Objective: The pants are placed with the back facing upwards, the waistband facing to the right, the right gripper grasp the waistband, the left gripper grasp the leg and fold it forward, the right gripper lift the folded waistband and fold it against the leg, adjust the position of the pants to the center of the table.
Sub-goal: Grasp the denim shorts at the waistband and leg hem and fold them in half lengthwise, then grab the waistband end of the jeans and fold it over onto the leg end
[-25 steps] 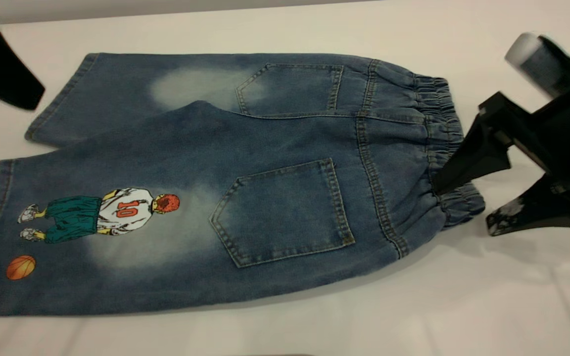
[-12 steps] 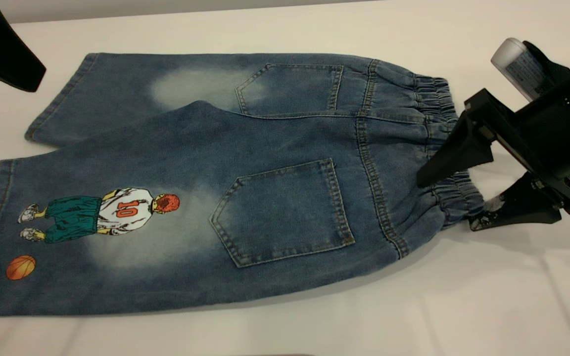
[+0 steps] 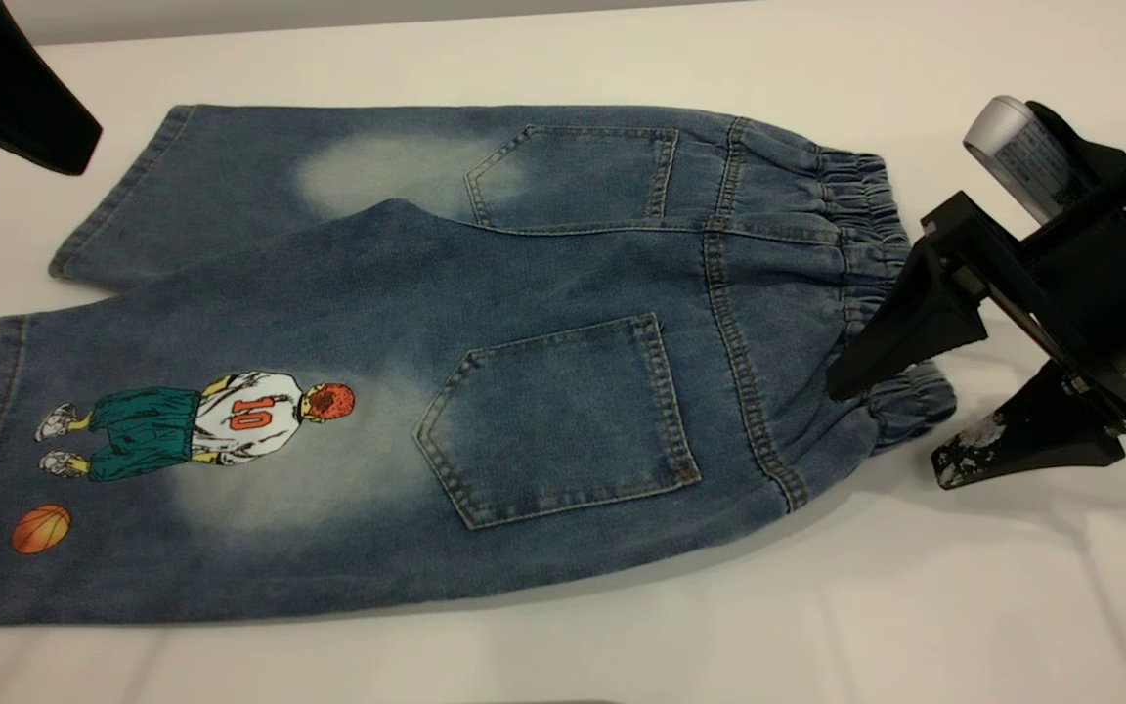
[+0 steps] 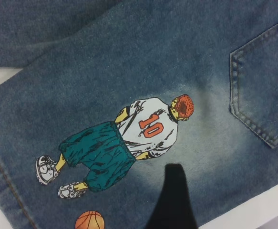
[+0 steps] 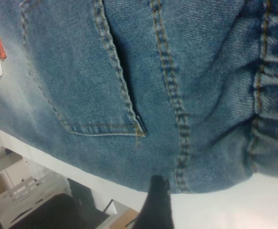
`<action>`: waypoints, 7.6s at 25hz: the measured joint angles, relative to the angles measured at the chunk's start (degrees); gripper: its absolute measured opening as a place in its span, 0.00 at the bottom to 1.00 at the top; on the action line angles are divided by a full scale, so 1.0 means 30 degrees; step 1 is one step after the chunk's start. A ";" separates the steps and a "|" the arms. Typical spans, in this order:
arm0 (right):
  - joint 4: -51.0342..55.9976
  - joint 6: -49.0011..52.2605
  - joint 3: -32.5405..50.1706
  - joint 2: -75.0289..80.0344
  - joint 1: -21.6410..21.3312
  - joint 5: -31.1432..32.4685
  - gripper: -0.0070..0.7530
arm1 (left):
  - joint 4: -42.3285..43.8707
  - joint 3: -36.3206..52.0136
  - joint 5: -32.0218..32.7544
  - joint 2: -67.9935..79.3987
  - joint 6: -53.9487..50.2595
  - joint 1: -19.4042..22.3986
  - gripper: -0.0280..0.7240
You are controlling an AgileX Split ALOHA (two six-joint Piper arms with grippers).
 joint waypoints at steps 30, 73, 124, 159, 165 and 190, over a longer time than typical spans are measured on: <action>0.4765 -0.3847 0.0000 0.1095 0.0000 -0.0883 0.09 | 0.2070 0.0000 0.0621 0.0000 -0.0482 0.0000 0.77; 0.6777 -0.6555 0.0000 0.1095 -0.1547 0.2989 0.06 | 1.3924 0.2804 -0.4576 1.0249 -0.4205 0.0000 0.73; 0.8119 0.4055 -0.0336 -0.2141 -0.1613 0.2984 0.06 | 1.4130 -0.2711 -0.7848 0.4891 -0.9402 0.0036 0.12; 0.8281 0.6680 -0.5313 0.0538 -0.1634 -0.3208 0.63 | 1.2390 -0.8821 -0.9595 1.2984 -1.7129 0.0036 0.57; 0.7926 0.4716 -0.5333 0.0538 -0.1634 -0.0305 0.77 | 1.2389 -0.8839 -0.9103 1.2928 -1.8151 0.0036 0.62; 0.8242 0.2231 -0.4970 0.2822 -0.0126 -0.1859 0.78 | 1.2407 -0.8927 -0.7991 1.2892 -1.7684 0.0036 0.62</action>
